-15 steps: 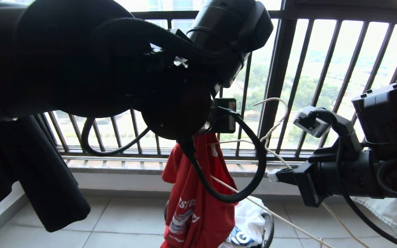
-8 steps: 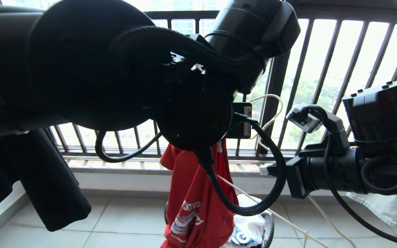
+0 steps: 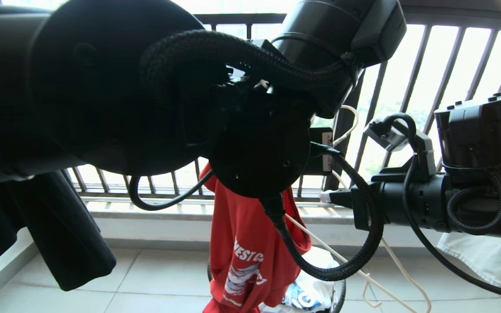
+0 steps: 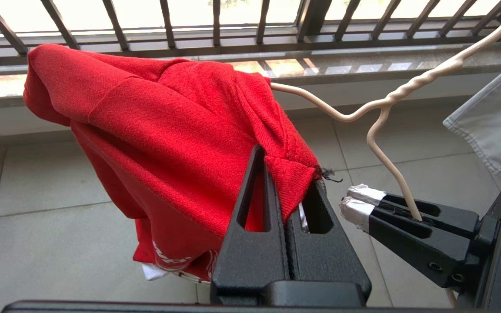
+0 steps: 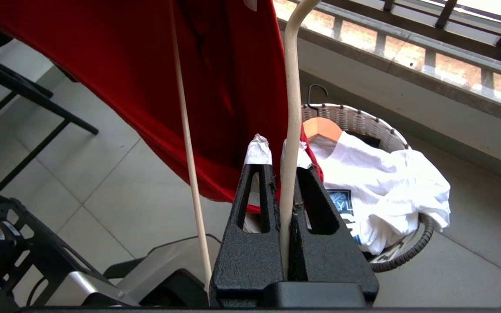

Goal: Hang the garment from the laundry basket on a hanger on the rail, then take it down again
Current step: Hang the clothes on the clothes rack

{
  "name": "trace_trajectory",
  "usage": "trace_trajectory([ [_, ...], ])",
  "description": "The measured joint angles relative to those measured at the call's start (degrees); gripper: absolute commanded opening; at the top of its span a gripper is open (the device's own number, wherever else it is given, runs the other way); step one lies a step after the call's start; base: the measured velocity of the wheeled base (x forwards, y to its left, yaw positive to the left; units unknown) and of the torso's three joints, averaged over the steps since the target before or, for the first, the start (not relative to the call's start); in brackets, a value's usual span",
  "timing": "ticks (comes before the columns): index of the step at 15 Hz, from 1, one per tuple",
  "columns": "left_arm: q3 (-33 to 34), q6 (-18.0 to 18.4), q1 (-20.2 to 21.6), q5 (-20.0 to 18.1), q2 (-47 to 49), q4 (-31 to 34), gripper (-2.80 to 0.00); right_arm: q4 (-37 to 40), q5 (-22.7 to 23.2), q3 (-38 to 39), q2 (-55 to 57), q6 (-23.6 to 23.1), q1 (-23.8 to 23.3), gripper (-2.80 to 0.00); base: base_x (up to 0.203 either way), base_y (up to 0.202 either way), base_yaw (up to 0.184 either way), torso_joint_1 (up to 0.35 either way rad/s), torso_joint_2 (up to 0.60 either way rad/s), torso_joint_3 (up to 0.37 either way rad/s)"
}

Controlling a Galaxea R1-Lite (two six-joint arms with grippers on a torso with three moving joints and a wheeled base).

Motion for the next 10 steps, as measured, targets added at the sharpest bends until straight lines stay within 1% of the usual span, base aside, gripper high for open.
trace_trajectory([
  [3,0.0,0.6,-1.0,0.0,-0.8,-1.4,-2.80,-3.5,1.7,1.9,0.0,0.2,0.0,-2.80,0.000,0.000,0.000,0.000,0.00,0.000],
  [5,0.1,1.8,-1.1,0.1,-1.9,-1.5,-2.80,-8.0,4.1,3.8,-0.1,1.2,0.1,-2.80,0.000,0.000,0.000,0.000,0.00,0.000],
  [6,0.1,2.1,-1.0,0.2,-2.5,-1.6,-2.80,-9.9,4.4,4.5,0.0,1.6,0.1,-2.80,0.000,0.000,0.000,0.000,0.00,0.000],
  [8,0.1,3.7,-1.0,0.1,-3.9,-2.1,-2.80,-11.1,4.9,5.3,0.1,1.9,0.2,-2.80,0.000,0.000,0.000,0.000,0.00,0.000],
  [10,0.2,4.3,-1.2,0.0,-4.2,-2.1,-2.80,-11.2,5.0,5.5,0.3,2.1,0.2,-2.80,0.000,0.000,0.000,0.000,0.00,0.000],
])
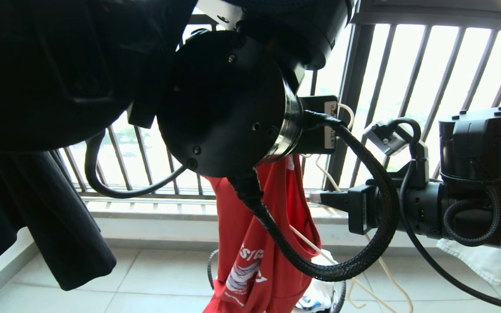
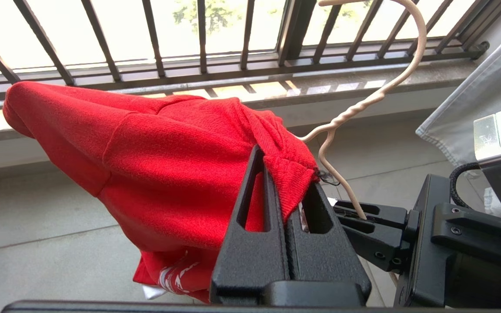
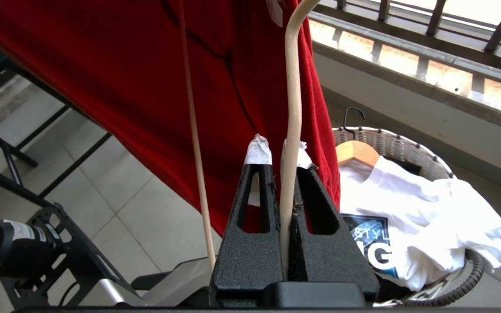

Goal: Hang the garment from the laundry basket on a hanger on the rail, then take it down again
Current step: Hang the clothes on the clothes rack

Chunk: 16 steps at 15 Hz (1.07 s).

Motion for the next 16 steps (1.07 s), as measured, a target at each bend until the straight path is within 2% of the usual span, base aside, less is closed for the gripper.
trace_trajectory([
  [5,-0.1,1.0,-1.3,0.0,1.3,-0.7,-2.80,-1.9,0.3,0.2,0.1,2.0,0.7,-2.80,0.000,0.000,0.000,0.000,0.00,0.000],
  [8,0.1,4.9,-0.4,-0.1,3.5,-7.6,-2.80,-5.6,1.6,0.5,1.0,2.1,0.9,-2.80,0.000,0.000,0.000,0.000,0.00,0.000],
  [11,0.2,9.1,2.0,-4.3,3.8,-10.5,-2.80,-9.9,3.0,0.0,4.0,0.8,0.8,-2.80,0.000,0.000,0.000,0.000,0.00,0.000],
  [13,0.1,9.7,2.3,-6.1,3.6,-10.9,-2.80,-13.6,3.4,-0.9,6.3,-2.2,0.8,-2.80,0.000,0.000,0.000,0.000,0.00,0.000],
  [16,0.0,9.7,2.4,-9.8,3.6,-11.0,-2.80,-15.3,3.8,-2.2,8.6,-2.6,0.7,-2.80,0.000,0.000,0.000,0.000,0.00,0.000],
])
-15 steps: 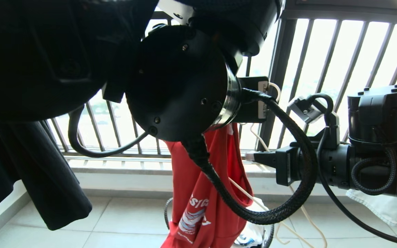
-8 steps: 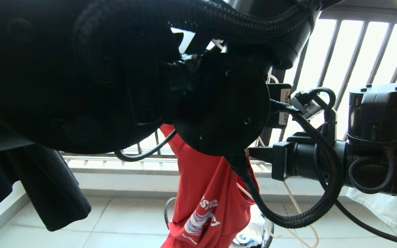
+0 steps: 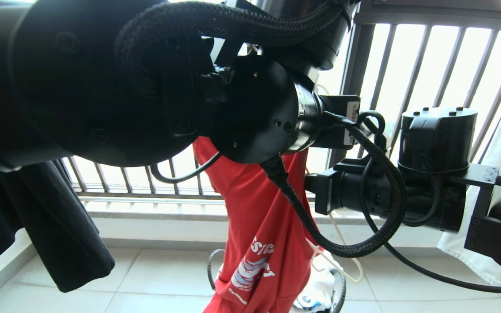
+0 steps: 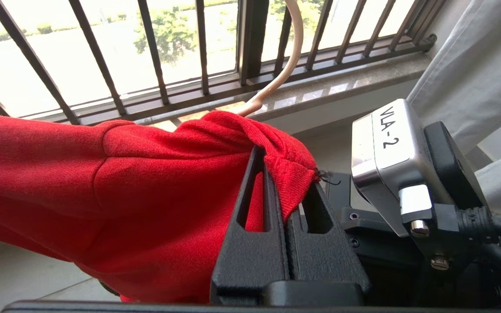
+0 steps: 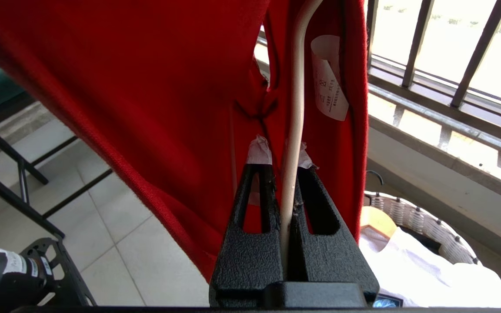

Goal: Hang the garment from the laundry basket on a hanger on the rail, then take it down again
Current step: Hang the clothes on the clothes rack

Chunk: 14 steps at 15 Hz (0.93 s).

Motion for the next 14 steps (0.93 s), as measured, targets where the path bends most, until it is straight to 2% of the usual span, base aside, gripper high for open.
trace_trajectory([
  [10,0.1,0.0,-0.2,-0.5,0.2,0.0,-2.80,-0.4,0.1,-0.3,1.2,0.0,-0.2,-2.80,0.000,0.000,0.000,0.000,0.00,0.000],
  [11,0.2,0.1,-0.2,-0.4,0.2,0.0,0.00,-0.4,0.0,-0.4,1.2,0.0,-0.2,-2.80,0.000,0.000,0.000,0.000,0.00,0.000],
  [14,0.3,0.1,-0.2,-0.3,-0.3,0.5,0.00,-0.5,0.0,-0.4,0.9,0.0,-0.3,-2.80,0.000,0.000,0.000,0.000,0.00,0.000],
])
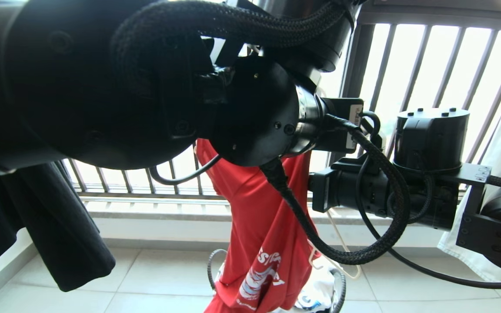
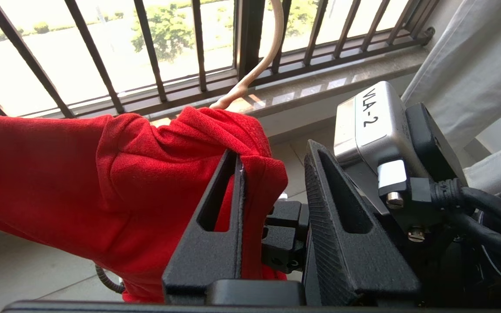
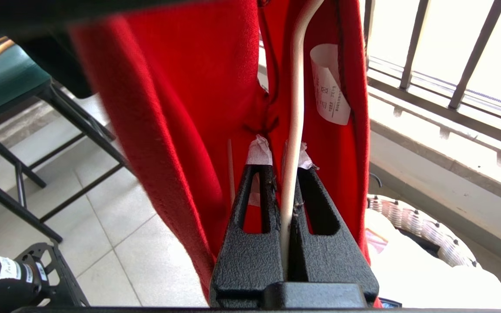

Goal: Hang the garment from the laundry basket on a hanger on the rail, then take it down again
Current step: Hang the clothes on the clothes rack

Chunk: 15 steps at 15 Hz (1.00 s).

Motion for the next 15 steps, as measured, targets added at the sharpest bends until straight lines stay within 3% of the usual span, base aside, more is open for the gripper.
trace_trajectory([
  [6,1.5,-0.1,-1.0,2.0,-2.8,4.3,0.00,0.1,0.0,-0.3,-0.8,0.0,-1.2,-2.80,0.000,0.000,0.000,0.000,0.00,0.000],
  [11,8.9,-0.1,-1.2,5.1,-9.5,6.8,0.00,0.1,0.0,-0.6,-1.1,0.0,-1.8,-2.80,0.000,0.000,0.000,0.000,0.00,0.000],
  [14,11.6,0.4,2.0,6.9,-14.1,9.0,0.00,0.5,0.2,-0.7,-1.8,0.2,-1.7,-2.80,0.000,0.000,0.000,0.000,0.00,0.000],
  [15,11.5,0.8,4.3,6.9,-15.1,9.7,-2.80,0.7,0.4,-0.7,-1.9,0.2,-1.7,-2.80,0.000,0.000,0.000,0.000,0.00,0.000],
])
